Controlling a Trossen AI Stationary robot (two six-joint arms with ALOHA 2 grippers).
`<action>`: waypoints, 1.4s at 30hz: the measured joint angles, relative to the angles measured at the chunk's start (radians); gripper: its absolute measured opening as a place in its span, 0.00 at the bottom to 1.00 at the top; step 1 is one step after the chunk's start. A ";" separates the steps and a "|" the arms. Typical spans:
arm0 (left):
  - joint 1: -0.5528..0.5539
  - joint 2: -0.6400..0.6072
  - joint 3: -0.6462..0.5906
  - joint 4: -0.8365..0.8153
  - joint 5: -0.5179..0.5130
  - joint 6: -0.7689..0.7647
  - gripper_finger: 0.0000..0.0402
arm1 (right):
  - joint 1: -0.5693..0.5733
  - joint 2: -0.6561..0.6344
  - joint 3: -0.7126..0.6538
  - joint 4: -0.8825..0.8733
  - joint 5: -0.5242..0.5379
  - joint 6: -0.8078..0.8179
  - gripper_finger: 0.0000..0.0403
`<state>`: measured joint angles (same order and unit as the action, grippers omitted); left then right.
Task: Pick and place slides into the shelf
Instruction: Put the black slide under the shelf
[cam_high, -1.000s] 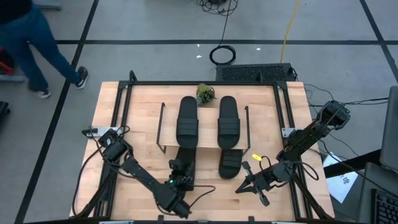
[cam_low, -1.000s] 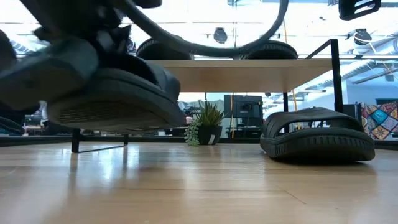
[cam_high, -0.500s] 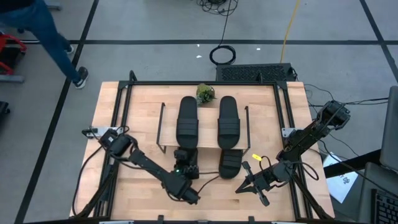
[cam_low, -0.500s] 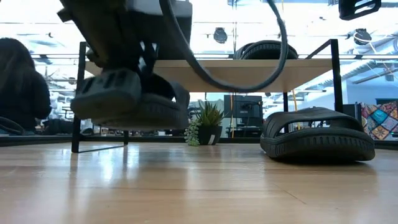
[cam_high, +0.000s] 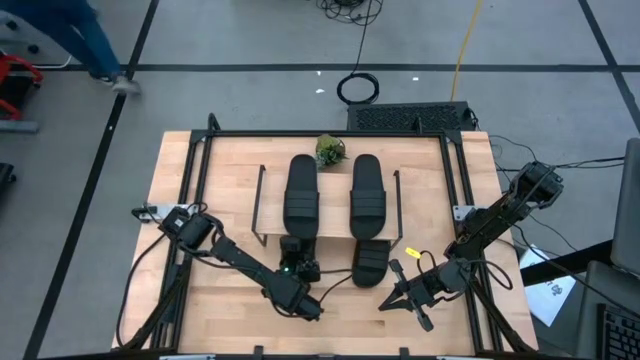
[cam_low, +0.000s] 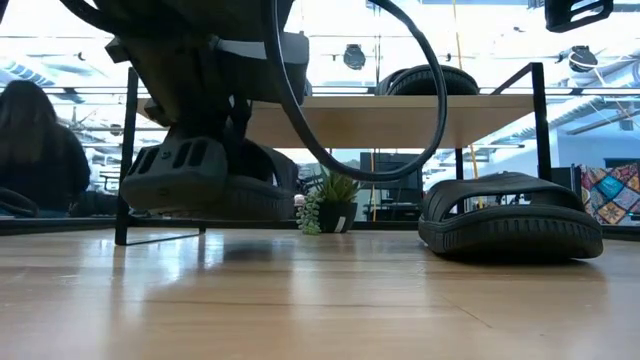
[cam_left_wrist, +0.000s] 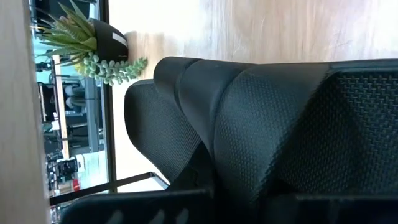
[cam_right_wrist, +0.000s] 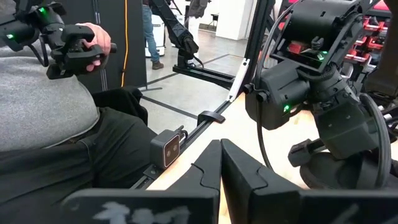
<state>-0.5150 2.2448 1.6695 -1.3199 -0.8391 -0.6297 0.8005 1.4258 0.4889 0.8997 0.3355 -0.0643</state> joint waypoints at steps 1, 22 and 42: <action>0.000 0.000 0.000 0.004 0.001 -0.002 0.02 | 0.000 0.000 0.000 0.000 0.000 0.000 0.00; 0.029 -0.002 0.000 0.047 0.097 0.003 0.11 | 0.000 0.000 0.000 0.000 -0.001 0.000 0.00; 0.002 -0.002 0.016 0.005 0.118 -0.019 0.56 | 0.000 0.000 0.000 0.000 -0.001 0.001 0.00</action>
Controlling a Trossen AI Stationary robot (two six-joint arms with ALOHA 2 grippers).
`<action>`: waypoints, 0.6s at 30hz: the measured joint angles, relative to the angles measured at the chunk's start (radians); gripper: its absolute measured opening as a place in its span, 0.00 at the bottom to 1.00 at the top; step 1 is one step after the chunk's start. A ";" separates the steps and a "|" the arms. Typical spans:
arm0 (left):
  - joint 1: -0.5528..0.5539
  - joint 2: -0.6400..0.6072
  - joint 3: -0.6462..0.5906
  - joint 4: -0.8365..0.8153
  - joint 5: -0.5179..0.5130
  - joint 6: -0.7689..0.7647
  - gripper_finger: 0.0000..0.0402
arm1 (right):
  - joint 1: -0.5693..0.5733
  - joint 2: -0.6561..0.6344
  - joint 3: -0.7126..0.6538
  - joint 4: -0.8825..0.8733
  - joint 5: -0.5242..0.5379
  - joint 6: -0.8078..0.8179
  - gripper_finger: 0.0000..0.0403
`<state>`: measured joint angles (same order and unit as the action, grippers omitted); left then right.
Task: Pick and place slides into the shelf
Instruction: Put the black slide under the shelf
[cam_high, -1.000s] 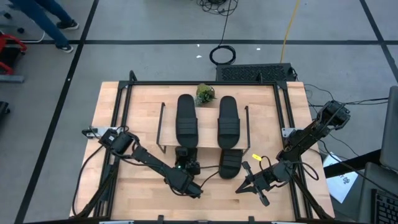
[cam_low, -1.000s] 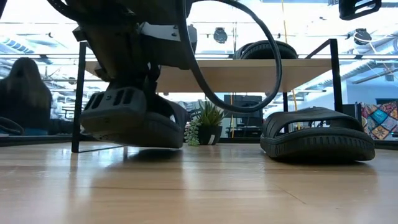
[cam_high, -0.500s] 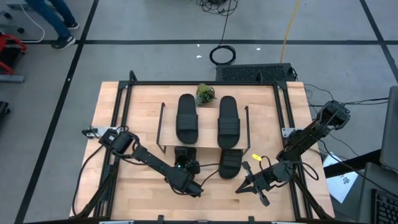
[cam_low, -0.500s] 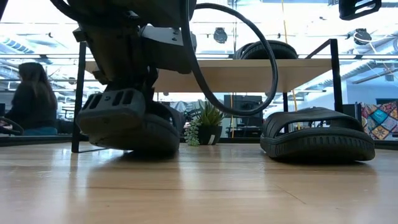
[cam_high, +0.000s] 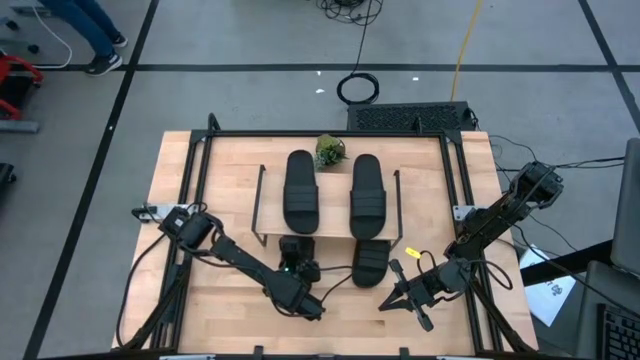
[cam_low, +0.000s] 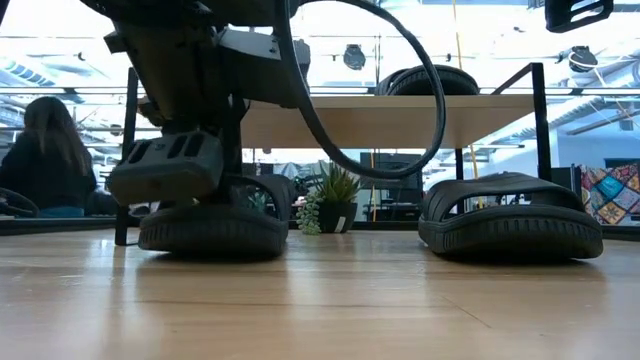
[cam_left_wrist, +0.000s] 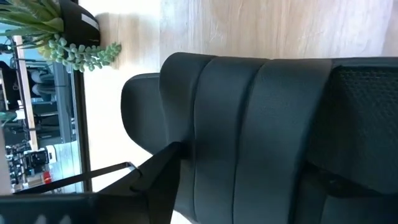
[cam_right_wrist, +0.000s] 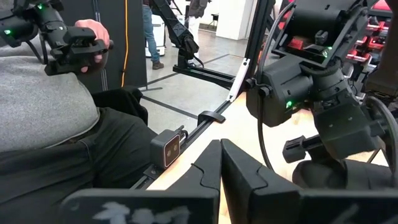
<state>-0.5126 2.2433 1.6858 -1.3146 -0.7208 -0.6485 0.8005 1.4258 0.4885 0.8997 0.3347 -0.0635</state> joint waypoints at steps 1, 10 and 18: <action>-0.002 0.000 0.005 -0.011 0.000 -0.001 0.56 | 0.000 0.000 0.000 0.000 0.000 0.000 0.00; -0.041 0.000 0.093 -0.080 0.076 -0.011 0.57 | 0.000 0.000 0.000 0.000 0.000 0.000 0.00; -0.101 0.000 0.184 -0.081 0.163 0.014 0.57 | 0.000 0.000 0.000 0.000 0.000 0.000 0.00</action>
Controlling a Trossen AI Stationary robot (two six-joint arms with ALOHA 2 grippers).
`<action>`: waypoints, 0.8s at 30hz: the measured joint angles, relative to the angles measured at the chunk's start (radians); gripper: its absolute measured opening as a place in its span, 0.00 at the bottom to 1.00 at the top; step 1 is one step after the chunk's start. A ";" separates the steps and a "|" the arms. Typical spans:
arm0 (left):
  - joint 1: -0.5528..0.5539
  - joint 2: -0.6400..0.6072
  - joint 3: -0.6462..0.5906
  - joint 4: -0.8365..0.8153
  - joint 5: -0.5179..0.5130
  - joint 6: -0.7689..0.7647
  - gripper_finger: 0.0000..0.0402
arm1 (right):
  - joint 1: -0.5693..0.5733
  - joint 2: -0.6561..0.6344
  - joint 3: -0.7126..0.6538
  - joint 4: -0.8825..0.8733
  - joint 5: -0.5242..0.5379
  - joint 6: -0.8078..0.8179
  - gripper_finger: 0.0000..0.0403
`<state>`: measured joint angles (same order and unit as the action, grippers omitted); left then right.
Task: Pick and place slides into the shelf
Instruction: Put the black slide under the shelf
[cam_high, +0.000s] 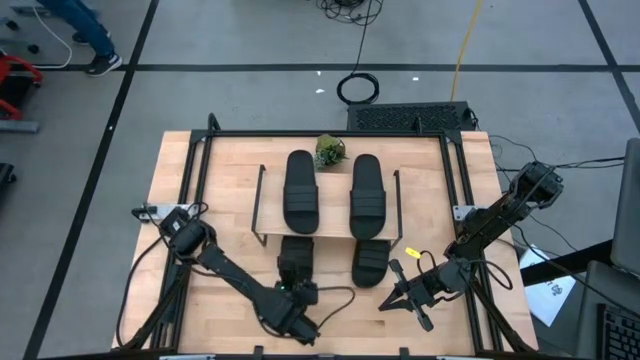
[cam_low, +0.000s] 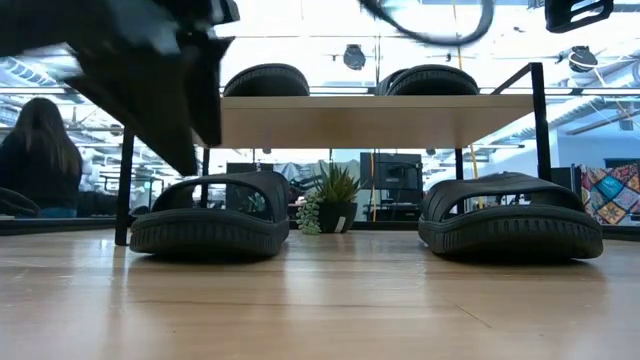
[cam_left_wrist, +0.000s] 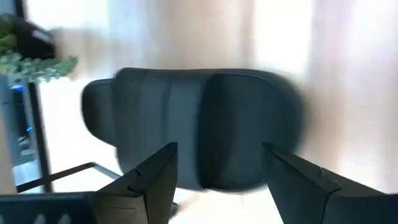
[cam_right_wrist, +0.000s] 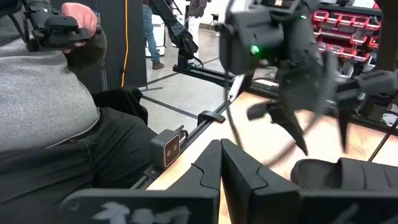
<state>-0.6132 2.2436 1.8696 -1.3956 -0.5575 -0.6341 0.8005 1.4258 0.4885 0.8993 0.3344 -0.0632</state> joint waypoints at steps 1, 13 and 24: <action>-0.011 0.000 0.010 0.000 0.015 0.007 0.56 | 0.000 0.000 0.000 0.000 0.000 0.000 0.00; -0.138 0.000 0.016 0.107 0.115 0.188 0.05 | 0.000 0.000 0.000 -0.001 0.000 0.000 0.00; -0.093 0.000 -0.112 0.234 0.095 0.213 0.01 | 0.000 0.000 0.000 0.000 0.000 0.000 0.00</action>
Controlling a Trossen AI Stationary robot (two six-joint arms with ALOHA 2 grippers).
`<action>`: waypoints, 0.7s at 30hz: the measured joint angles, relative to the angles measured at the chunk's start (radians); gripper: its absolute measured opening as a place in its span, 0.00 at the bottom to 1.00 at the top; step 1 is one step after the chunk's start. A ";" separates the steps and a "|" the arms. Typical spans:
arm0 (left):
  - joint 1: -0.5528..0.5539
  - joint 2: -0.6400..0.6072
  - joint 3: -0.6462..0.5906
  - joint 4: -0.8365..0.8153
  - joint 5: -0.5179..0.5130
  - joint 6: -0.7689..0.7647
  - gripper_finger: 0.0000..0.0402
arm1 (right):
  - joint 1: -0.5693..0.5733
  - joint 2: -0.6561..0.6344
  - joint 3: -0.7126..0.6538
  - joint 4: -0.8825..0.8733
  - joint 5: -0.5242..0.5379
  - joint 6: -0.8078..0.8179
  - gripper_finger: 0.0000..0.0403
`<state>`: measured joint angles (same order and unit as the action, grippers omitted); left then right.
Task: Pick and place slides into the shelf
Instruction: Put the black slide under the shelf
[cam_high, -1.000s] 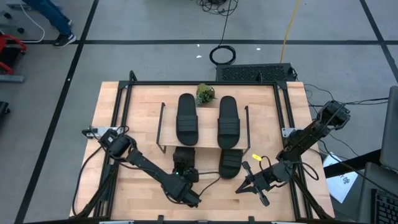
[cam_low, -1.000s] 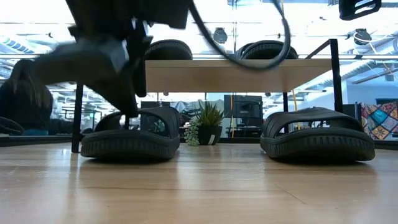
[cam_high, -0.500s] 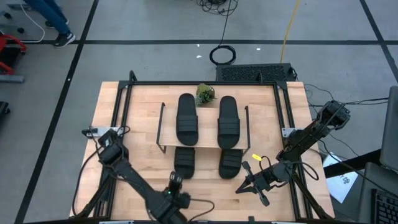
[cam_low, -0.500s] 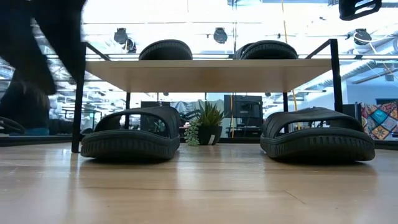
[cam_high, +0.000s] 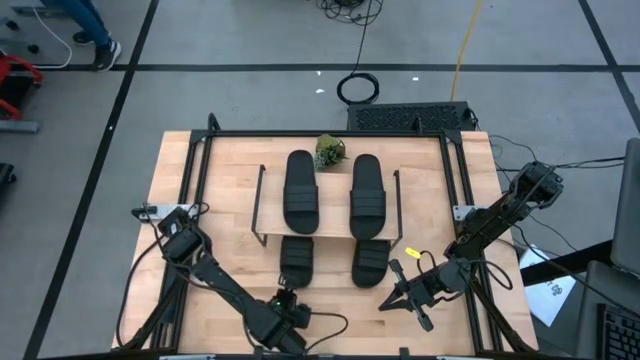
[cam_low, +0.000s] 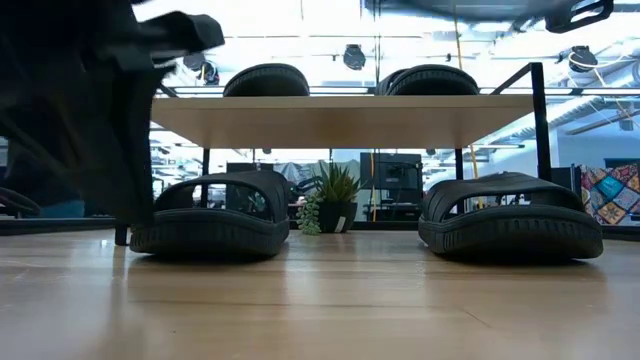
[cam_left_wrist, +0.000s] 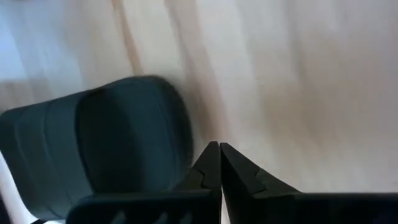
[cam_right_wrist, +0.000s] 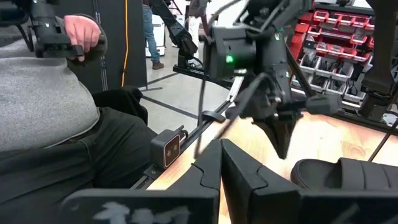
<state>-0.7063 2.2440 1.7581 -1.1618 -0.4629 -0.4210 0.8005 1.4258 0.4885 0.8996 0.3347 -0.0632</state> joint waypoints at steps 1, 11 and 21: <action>0.003 0.000 -0.010 -0.001 -0.004 0.000 0.00 | 0.000 0.000 0.000 0.000 0.000 0.000 0.00; 0.037 0.000 -0.077 0.016 -0.037 -0.033 0.00 | 0.000 0.000 0.000 0.000 0.000 -0.001 0.00; 0.065 0.000 -0.089 0.015 -0.066 -0.034 0.00 | 0.000 0.000 0.000 0.000 0.000 -0.003 0.00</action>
<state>-0.6410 2.2440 1.6688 -1.1465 -0.5290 -0.4550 0.8005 1.4258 0.4885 0.8997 0.3347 -0.0662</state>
